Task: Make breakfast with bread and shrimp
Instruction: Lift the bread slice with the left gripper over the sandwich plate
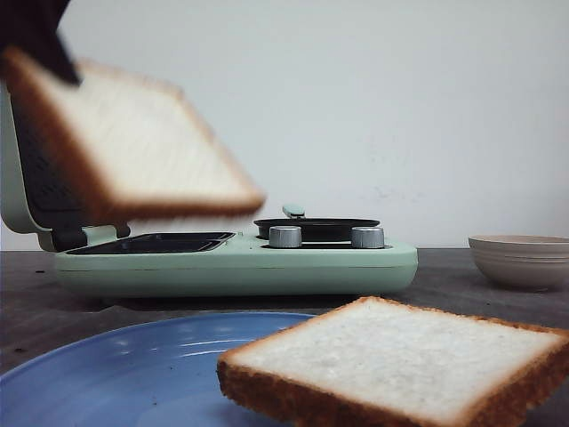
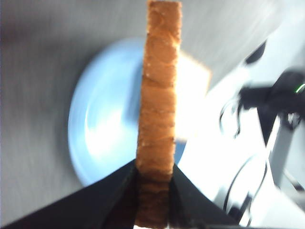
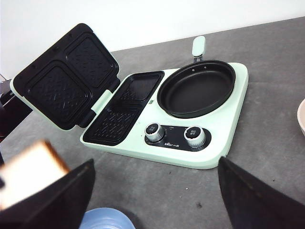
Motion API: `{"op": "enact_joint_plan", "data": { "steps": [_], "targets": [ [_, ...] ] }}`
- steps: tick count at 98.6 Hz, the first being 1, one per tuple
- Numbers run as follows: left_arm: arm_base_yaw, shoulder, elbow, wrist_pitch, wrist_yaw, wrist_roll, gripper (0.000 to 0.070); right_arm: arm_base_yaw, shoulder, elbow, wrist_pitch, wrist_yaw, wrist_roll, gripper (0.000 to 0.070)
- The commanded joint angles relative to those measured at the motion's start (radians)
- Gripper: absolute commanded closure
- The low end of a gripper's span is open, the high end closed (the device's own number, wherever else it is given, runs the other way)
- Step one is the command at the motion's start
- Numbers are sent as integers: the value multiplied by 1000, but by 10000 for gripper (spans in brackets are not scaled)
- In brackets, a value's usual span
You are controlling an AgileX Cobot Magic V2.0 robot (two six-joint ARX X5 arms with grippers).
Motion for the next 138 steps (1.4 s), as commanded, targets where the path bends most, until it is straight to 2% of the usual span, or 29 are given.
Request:
{"op": "enact_joint_plan", "data": {
  "steps": [1,12,13,20,34,72,93,138],
  "targets": [
    [-5,8,66,51,-24,-63,699,5,2,19,14,-3,-6,190],
    [-7,9,153,175,-148,-148,699,5,2,19,17,-3,-3,191],
    [-13,76,285,362,-288,-258,697,5,2,19,17,-2,0,191],
    [-16,113,326,377,-348,-258,696,5,2,19,17,-2,1,191],
    [-48,219,418,376,-543,-257,696,5,2,19,17,-1,12,191],
    [-63,474,564,375,-908,-234,696,5,2,19,16,-1,22,191],
    [-63,582,640,377,-1037,-189,696,6,3,19,16,2,10,191],
    [-80,708,711,266,-1149,-168,695,53,58,19,26,35,-41,191]
  ]
}}
